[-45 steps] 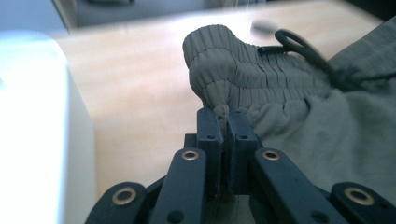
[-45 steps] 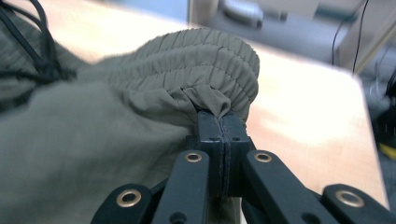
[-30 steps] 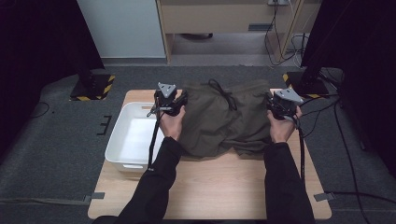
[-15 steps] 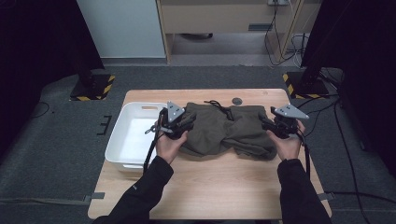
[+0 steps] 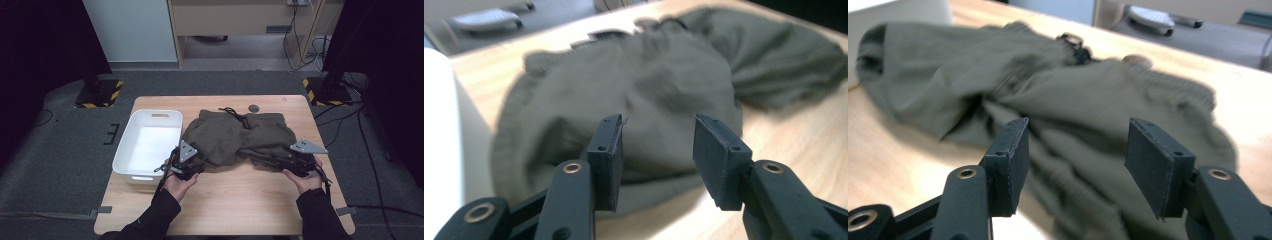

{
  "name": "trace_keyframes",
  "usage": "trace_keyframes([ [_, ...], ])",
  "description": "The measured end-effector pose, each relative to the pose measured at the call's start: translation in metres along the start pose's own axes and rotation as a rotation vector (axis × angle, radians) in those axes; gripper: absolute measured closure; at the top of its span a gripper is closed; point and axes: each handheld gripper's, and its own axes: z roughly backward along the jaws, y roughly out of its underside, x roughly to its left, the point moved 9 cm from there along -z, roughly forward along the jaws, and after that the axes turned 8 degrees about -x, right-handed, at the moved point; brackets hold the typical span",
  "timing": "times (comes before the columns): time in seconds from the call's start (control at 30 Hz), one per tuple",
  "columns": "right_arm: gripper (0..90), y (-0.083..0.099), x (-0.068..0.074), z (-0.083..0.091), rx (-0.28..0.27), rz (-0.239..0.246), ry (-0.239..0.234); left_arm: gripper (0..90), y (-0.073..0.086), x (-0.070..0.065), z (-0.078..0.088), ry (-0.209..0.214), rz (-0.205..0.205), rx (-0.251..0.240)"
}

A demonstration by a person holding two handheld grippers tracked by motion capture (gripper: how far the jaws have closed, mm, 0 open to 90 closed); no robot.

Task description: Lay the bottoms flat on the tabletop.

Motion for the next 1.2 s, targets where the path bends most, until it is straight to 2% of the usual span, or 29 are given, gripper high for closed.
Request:
trace_keyframes([
  [0.07, 44.3, 0.009, 0.005, 0.001, 0.019, 0.005, -0.016, 54.5, 0.004, -0.005, -0.001, 0.012, -0.017, 0.012],
  [0.17, 45.7, 0.023, 0.013, 0.001, 0.05, 0.02, -0.038, 54.3, 0.009, -0.011, -0.004, 0.021, -0.019, 0.023],
  [0.37, 48.0, 0.042, 0.017, -0.004, 0.105, 0.016, -0.051, 52.5, 0.026, -0.02, -0.018, 0.036, -0.04, 0.075],
  [0.5, 46.6, 0.054, 0.015, -0.01, 0.145, 0.015, -0.049, 51.4, 0.033, -0.019, -0.028, 0.023, -0.061, 0.097],
  [0.57, 44.9, 0.059, 0.01, -0.013, 0.161, 0.018, -0.031, 49.7, 0.037, -0.016, -0.032, 0.014, -0.069, 0.113],
  [0.77, 41.8, 0.073, 0.002, -0.025, 0.209, 0.05, -0.009, 47.8, 0.049, -0.018, -0.04, 0.025, -0.068, 0.156],
  [0.87, 43.3, 0.078, 0.0, -0.029, 0.236, 0.066, -0.004, 50.7, 0.054, -0.019, -0.044, 0.026, -0.09, 0.175],
  [0.97, 50.3, 0.081, -0.002, -0.032, 0.256, 0.075, -0.001, 56.1, 0.059, -0.019, -0.047, 0.02, -0.096, 0.192],
  [1.03, 60.3, 0.083, -0.004, -0.033, 0.276, 0.079, 0.003, 61.6, 0.063, -0.019, -0.049, 0.017, -0.104, 0.212],
  [1.13, 77.4, 0.083, -0.008, -0.032, 0.298, 0.067, 0.008, 71.3, 0.063, -0.017, -0.049, 0.002, -0.101, 0.213],
  [1.2, 85.4, 0.082, -0.009, -0.031, 0.305, 0.059, 0.005, 76.3, 0.063, -0.015, -0.049, -0.005, -0.107, 0.22],
])
